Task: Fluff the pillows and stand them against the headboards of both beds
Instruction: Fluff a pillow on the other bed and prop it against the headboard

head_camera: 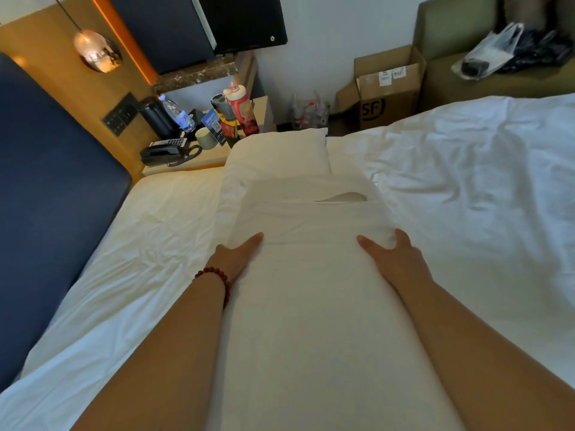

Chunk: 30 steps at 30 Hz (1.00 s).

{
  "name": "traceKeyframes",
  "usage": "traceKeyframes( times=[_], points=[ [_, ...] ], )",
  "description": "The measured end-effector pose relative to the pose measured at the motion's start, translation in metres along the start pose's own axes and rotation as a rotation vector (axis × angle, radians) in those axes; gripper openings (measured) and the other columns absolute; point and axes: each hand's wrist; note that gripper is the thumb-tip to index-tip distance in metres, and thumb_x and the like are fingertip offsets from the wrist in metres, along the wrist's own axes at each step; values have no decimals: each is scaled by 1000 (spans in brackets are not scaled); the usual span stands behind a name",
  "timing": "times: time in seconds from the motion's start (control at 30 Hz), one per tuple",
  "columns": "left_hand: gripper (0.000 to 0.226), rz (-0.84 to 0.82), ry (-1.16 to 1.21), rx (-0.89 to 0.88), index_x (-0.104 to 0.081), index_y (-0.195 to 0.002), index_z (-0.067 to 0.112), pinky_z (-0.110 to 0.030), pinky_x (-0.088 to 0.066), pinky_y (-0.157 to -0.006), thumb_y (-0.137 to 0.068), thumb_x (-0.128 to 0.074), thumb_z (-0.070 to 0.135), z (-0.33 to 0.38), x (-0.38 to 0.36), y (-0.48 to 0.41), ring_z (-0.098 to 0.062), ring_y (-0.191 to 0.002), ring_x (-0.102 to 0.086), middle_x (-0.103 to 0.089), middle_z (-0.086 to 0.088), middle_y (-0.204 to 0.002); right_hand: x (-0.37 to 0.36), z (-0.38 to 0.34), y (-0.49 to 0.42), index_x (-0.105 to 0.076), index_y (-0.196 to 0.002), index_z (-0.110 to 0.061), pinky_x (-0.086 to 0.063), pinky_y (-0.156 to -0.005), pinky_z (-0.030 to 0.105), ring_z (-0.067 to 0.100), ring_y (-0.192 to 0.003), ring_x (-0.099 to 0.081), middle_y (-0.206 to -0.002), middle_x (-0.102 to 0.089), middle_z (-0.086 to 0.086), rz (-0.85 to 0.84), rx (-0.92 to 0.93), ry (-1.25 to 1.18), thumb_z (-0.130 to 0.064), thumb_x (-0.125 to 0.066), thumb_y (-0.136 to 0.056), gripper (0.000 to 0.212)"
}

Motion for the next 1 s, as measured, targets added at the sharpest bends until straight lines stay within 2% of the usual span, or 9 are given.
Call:
traceKeyframes(
  times=[0.1, 0.2, 0.33, 0.43, 0.57, 0.67, 0.77, 0.9, 1.0],
  points=[
    [118, -68, 94, 115, -46, -142, 13, -40, -43, -100, -54, -62, 88, -10, 1, -19, -31, -116, -56, -56, -9, -135, -4, 6, -10, -6, -154, -29, -41, -93, 41, 36, -129, -45, -150, -37, 11, -60, -127, -117, -83, -62, -61, 122],
    [113, -111, 105, 115, -51, -139, 14, -47, -40, -107, -55, -62, 88, -15, -1, -22, -31, -120, -54, -54, -10, -139, -8, 7, -13, -6, -154, -28, -41, -78, 40, 37, -127, -46, -150, -37, 11, -75, -190, -141, -82, -67, -56, 128],
    [116, -85, 41, 100, -48, -141, 11, -46, -40, -106, -56, -55, 92, -18, 0, -17, -32, -120, -53, -52, -11, -141, -8, 8, -11, -10, -154, -18, -45, -85, 42, 37, -126, -47, -149, -37, 14, -52, -206, -88, -81, -71, -51, 135],
    [114, -66, 83, 82, -49, -139, 10, -42, -44, -97, -57, -59, 89, -21, 3, -7, -32, -114, -55, -55, -10, -136, -3, 7, -3, -21, -149, -7, -45, -92, 43, 38, -122, -51, -144, -44, 17, -25, -197, -65, -81, -73, -48, 136],
    [104, -12, 138, 32, -56, -130, 11, -38, -47, -87, -58, -62, 86, -28, 13, 16, -28, -99, -60, -63, -7, -116, 3, 9, 20, -42, -140, -4, -45, -88, 36, 34, -114, -58, -133, -56, 17, -28, -124, -55, -83, -69, -50, 123],
    [98, 30, 170, 4, -60, -122, 12, -36, -48, -80, -57, -62, 86, -38, 22, 39, -24, -89, -61, -65, -3, -102, 9, 11, 42, -49, -135, -4, -44, -85, 35, 34, -111, -59, -128, -60, 17, -39, -82, -46, -84, -66, -53, 116],
    [96, 80, 254, -9, -60, -120, 11, -31, -45, -68, -57, -65, 83, -55, 37, 78, -22, -85, -60, -64, -2, -100, 19, 11, 77, -54, -128, -1, -44, -81, 34, 34, -106, -60, -123, -62, 18, -38, -28, -31, -84, -64, -56, 110],
    [93, 191, 365, -52, -59, -121, 10, -34, -45, -81, -60, -68, 79, -87, 58, 136, -24, -91, -59, -63, -3, -107, 30, 13, 131, -57, -122, -5, -42, -76, 33, 28, -89, -57, -114, -64, 14, -31, 77, -80, -85, -66, -53, 105],
    [87, 251, 423, -93, -59, -115, 18, -33, -42, -80, -57, -67, 82, -119, 75, 186, -15, -84, -57, -61, 6, -98, 38, 19, 175, -61, -111, -11, -46, -79, 33, 25, -86, -60, -109, -67, 9, -41, 167, -154, -85, -69, -46, 99]
  ],
)
Point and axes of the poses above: each hand's wrist, its own y-axis away from the middle knuckle, its own x-axis out of the back of the hand, z = x × y
